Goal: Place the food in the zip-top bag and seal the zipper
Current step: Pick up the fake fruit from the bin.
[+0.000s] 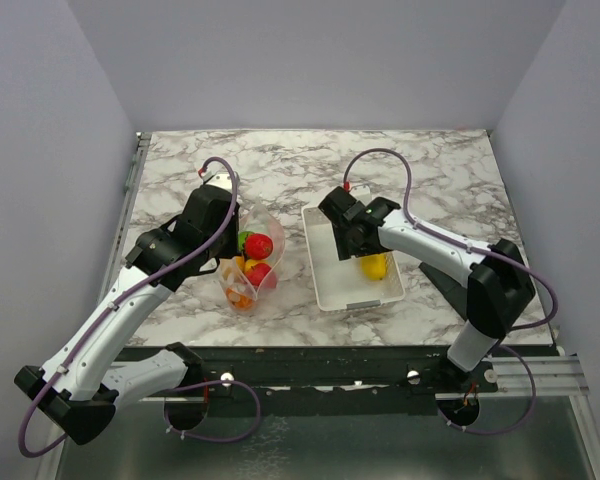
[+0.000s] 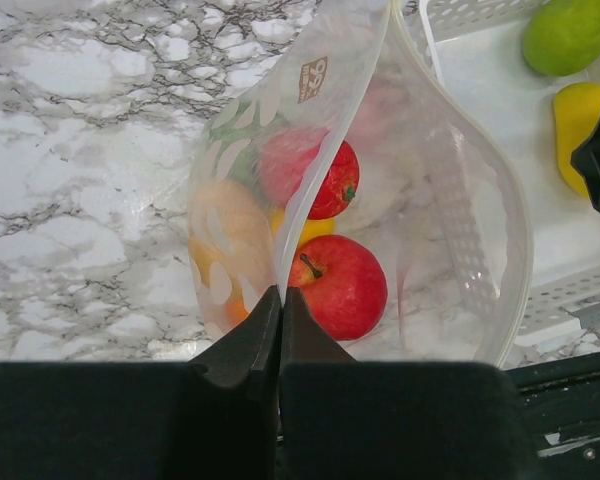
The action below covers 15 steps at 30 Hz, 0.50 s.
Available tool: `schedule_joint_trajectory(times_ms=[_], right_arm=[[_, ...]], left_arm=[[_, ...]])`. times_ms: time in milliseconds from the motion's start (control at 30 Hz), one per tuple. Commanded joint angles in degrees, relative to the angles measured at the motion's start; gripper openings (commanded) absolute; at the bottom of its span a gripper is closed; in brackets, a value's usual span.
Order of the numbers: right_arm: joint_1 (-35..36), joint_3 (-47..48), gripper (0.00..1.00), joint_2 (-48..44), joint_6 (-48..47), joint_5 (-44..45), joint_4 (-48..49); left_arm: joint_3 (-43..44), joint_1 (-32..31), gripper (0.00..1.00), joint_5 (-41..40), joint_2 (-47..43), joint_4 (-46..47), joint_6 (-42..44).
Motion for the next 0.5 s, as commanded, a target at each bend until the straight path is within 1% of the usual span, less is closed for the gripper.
schedule_joint_trajectory(times_ms=[0, 133, 467], right_arm=[[-0.9, 0.3, 0.87, 2.7, 0.3, 3.2, -0.6], [-1.6, 0.4, 0.92, 4.8, 0.3, 3.7, -0.1], [-2.4, -0.2, 0.92, 8.7, 0.1, 2.8, 2.4]], left_arm=[[-0.7, 0.0, 0.00, -0.5, -0.9, 0.0, 0.1], [-0.8, 0.0, 0.00, -0.5, -0.7, 0.1, 0.3], [-0.8, 0.0, 0.00, -0.6, -0.5, 0.2, 0.5]])
